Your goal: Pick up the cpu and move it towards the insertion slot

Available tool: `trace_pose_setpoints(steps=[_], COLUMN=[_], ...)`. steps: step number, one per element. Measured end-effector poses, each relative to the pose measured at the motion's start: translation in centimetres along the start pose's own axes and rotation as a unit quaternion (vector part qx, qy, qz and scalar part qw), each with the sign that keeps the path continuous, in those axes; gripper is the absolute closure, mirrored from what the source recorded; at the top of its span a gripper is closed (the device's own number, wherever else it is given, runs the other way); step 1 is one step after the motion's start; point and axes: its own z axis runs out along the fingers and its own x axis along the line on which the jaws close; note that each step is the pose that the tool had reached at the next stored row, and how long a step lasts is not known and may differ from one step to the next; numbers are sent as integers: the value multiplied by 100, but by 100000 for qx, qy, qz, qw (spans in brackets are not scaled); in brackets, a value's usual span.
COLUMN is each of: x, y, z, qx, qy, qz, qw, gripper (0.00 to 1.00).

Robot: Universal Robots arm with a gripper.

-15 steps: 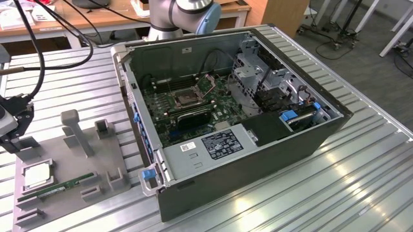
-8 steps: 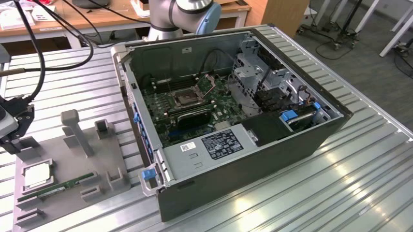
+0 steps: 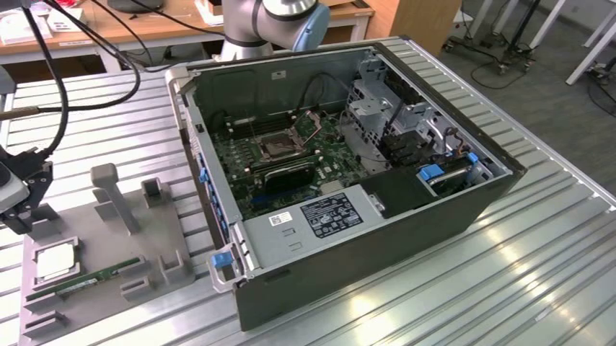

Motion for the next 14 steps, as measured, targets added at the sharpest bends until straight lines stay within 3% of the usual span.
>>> trace_pose_setpoints(steps=[14], x=[0], y=[-21], z=[151], qx=[2], qy=[0], qz=[-5], qw=[100000], gripper=[89])
